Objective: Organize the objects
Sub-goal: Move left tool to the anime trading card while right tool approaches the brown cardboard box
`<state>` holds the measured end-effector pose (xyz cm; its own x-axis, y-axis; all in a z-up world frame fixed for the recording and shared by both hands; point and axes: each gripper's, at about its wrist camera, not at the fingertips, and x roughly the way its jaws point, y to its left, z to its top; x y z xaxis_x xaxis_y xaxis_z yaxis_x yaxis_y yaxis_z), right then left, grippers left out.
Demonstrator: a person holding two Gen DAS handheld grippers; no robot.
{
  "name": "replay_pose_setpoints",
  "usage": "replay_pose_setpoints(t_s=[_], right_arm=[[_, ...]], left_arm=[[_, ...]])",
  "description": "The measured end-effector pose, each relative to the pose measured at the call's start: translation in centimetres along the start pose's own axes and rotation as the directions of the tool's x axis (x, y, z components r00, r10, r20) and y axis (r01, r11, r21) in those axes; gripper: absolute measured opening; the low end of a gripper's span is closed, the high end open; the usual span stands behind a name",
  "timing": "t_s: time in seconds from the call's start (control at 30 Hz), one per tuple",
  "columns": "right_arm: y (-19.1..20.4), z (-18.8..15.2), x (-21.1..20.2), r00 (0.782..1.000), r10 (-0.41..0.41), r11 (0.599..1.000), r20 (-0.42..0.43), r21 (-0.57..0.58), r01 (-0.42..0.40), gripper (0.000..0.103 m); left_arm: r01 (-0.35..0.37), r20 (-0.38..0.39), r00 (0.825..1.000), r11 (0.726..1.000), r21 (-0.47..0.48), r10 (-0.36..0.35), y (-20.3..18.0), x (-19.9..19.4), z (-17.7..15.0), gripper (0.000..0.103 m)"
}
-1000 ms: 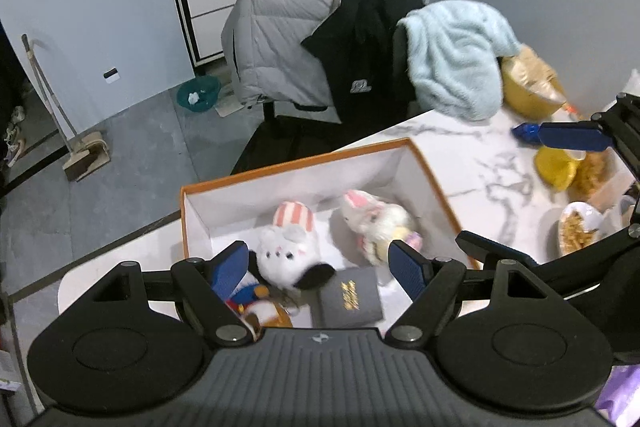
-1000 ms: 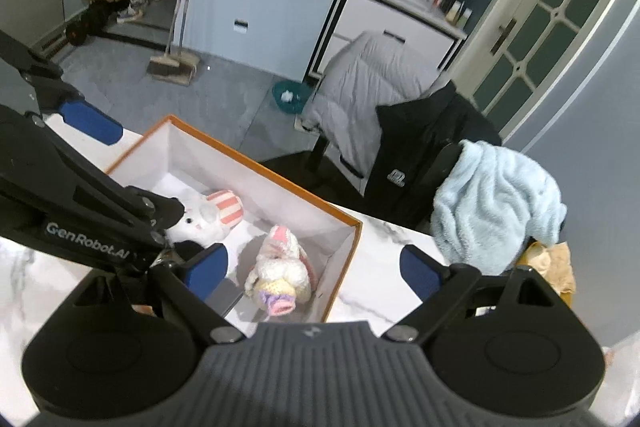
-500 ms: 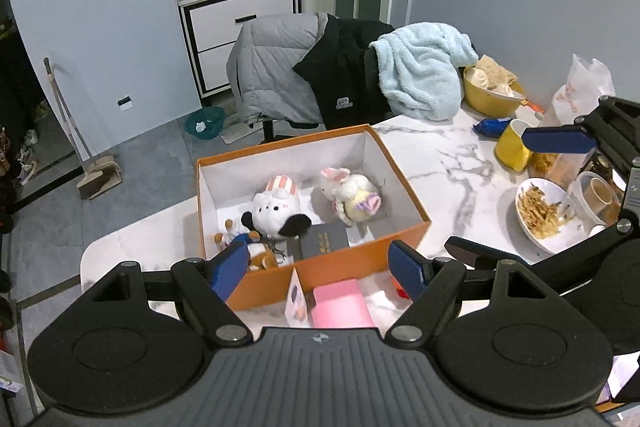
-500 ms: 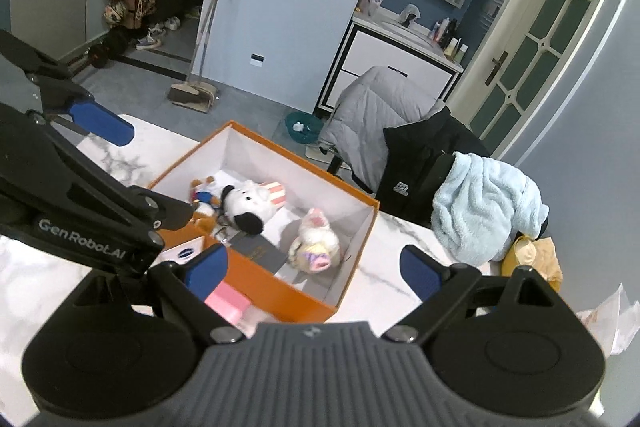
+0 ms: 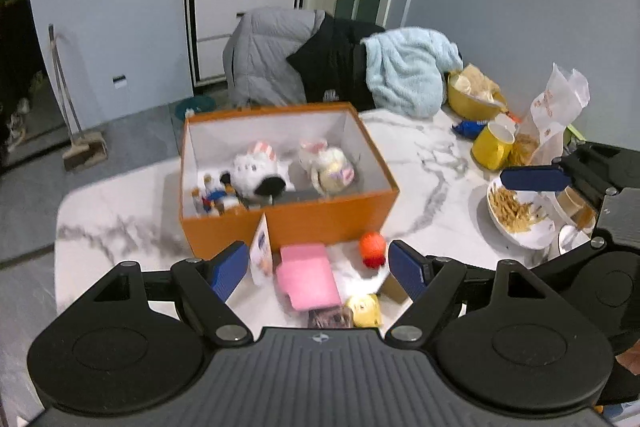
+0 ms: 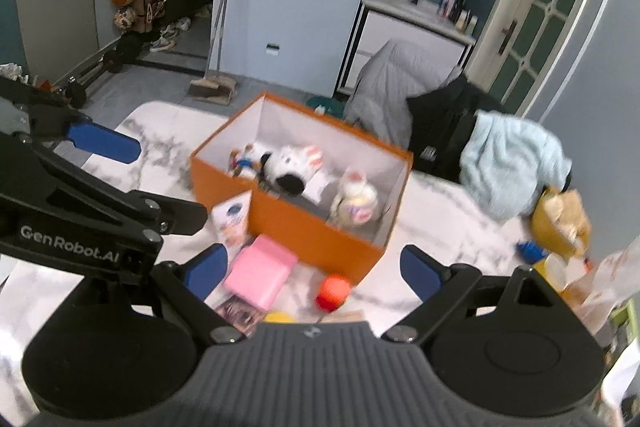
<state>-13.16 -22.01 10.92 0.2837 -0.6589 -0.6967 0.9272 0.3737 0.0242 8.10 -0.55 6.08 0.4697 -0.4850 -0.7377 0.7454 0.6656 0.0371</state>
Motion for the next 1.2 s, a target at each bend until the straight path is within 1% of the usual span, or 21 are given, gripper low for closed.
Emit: replay_pose_setpoints(t_s=[0.13,0.3,0.37,0.47,0.53,0.6,0.73,0.87,1.03,1.1,1.2], right_arm=[[0.6,-2.6,1.6,0.998,0.043,0.999,-0.056,0.028,-0.042,0.093],[0.6,-5.7,4.5,0.985,0.102,0.993,-0.143,0.081,-0.091,0.093],[0.6,-6.9,5.5,0.977,0.114,0.99,-0.179,0.099,-0.098,0.093],[0.3,-8.5,6.6,0.965,0.127,0.988,-0.229,0.112,-0.104,0.094],[-0.2,-9.3,7.3,0.958,0.123,0.989,-0.26,0.116,-0.095,0.094],[-1.0,-10.1,8.0,0.95,0.116,0.989,-0.289,0.124,-0.083,0.094],[-2.7,-11.1,9.1,0.941,0.101,0.987,-0.322,0.153,-0.054,0.094],[-3.9,-11.5,10.2,0.935,0.098,0.984,-0.341,0.177,-0.039,0.094],[-4.1,-11.4,11.6,0.928,0.112,0.982,-0.355,0.184,-0.048,0.094],[-4.1,-11.3,12.2,0.926,0.12,0.981,-0.357,0.184,-0.057,0.094],[-4.2,-10.8,13.2,0.926,0.128,0.981,-0.355,0.183,-0.065,0.094]], left_arm=[[0.022,-0.062,0.998,1.0,-0.006,-0.022,0.2,1.7,-2.1,0.091],[0.043,-0.153,0.987,0.999,0.017,-0.039,0.0,4.6,-4.4,0.091],[0.063,-0.188,0.98,0.998,0.021,-0.058,-0.2,5.6,-5.3,0.091],[0.083,-0.221,0.972,0.996,0.019,-0.077,-0.4,7.1,-6.3,0.091],[0.096,-0.247,0.965,0.995,0.006,-0.092,-0.3,8.4,-7.0,0.091],[0.095,-0.275,0.957,0.995,-0.001,-0.092,-0.2,10.0,-7.6,0.091],[0.098,-0.315,0.943,0.995,-0.031,-0.103,0.3,12.9,-8.5,0.091],[0.099,-0.354,0.93,0.995,-0.013,-0.097,0.3,15.6,-8.9,0.091],[0.087,-0.405,0.911,0.996,0.016,-0.073,0.6,18.5,-9.1,0.091],[0.085,-0.428,0.901,0.996,0.017,-0.069,0.7,19.6,-9.2,0.091],[0.103,-0.451,0.888,0.995,0.0,-0.092,0.9,20.9,-9.4,0.086]])
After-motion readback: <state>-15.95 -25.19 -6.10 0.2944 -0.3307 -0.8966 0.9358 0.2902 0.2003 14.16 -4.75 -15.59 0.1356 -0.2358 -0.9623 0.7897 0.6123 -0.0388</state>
